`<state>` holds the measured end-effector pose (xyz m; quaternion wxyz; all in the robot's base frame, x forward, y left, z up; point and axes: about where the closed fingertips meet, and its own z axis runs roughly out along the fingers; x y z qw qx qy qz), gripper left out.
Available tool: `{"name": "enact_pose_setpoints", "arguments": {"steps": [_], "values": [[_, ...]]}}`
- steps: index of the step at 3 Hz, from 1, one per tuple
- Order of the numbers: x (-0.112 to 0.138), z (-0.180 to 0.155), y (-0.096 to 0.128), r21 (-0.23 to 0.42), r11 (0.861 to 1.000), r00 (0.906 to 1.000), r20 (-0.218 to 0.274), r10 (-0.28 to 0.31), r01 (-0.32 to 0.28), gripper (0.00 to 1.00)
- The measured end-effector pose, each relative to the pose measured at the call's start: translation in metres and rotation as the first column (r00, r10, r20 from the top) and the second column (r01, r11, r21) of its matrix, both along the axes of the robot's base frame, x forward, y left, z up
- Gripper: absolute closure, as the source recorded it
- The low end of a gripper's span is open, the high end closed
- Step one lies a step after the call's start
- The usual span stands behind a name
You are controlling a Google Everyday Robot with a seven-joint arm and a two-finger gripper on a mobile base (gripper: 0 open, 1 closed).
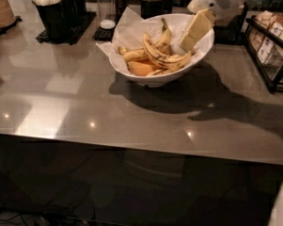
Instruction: Pick banana from white bowl
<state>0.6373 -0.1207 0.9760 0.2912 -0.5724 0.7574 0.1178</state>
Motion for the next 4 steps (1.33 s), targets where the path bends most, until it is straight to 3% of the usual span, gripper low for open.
{"name": "enact_pose_setpoints", "arguments": {"steps": [1,3,4], "values": [[0.027,-0.017,0.020,0.032,0.999,0.9992,-0.039,0.010,-0.009,0.00],[0.029,-0.019,0.020,0.046,0.999,0.9994,-0.029,-0.018,0.019,0.00],[0.024,-0.029,0.022,0.093,0.993,0.9966,-0.039,-0.072,0.076,0.00]]}}
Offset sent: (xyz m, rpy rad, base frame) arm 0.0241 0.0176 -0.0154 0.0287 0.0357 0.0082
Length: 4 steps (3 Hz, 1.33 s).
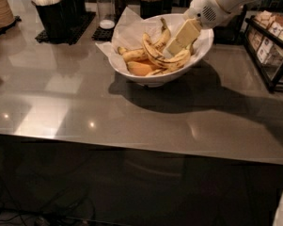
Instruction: Pick banana from white bowl
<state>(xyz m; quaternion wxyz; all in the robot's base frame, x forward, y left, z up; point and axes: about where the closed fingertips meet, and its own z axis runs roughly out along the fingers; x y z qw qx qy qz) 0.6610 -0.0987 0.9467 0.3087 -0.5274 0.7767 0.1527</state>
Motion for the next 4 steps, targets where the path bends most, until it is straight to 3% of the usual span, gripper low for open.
{"name": "enact_pose_setpoints", "arguments": {"steps": [2,4], "values": [[-0.003,-0.024,0.023,0.005,1.000,0.9999,-0.016,-0.003,0.003,0.00],[0.007,-0.029,0.039,-0.057,0.998,0.9998,0.003,0.022,-0.022,0.00]]}}
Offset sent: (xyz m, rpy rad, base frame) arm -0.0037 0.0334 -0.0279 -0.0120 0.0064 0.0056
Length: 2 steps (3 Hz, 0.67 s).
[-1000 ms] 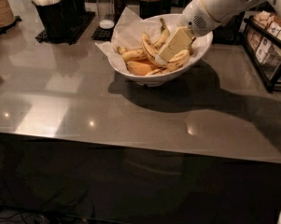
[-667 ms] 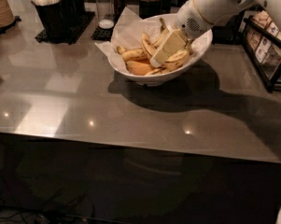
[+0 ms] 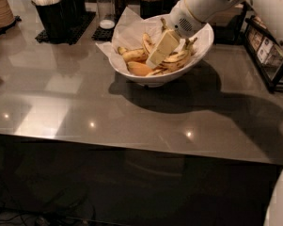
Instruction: Pick banana from white bowl
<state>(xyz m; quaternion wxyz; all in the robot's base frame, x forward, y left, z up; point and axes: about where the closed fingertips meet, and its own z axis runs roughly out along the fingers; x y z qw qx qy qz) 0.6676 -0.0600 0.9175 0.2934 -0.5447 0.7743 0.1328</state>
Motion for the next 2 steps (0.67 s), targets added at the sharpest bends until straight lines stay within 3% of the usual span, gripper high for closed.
{"name": "enact_pose_setpoints", "arguments": {"steps": [2], "values": [[0.002,-0.030,-0.003,-0.074,0.997,0.9983,-0.052,-0.027,0.023,0.00]]}}
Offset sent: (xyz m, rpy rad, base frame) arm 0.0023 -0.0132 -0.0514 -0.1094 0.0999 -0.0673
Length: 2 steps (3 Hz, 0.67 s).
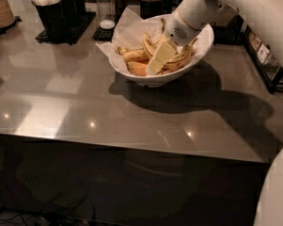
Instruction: Pick banana from white bowl
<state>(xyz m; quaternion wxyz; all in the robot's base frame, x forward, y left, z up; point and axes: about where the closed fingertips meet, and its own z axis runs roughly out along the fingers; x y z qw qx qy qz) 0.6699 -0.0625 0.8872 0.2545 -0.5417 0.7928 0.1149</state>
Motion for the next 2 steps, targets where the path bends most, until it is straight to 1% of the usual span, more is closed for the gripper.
{"name": "enact_pose_setpoints", "arguments": {"steps": [1,2], "values": [[0.0003,-0.0121,-0.0040,-0.015,1.000,0.9994,-0.025,-0.022,0.022,0.00],[0.0003,-0.0122,-0.0040,-0.015,1.000,0.9994,-0.025,-0.022,0.022,0.19]]}}
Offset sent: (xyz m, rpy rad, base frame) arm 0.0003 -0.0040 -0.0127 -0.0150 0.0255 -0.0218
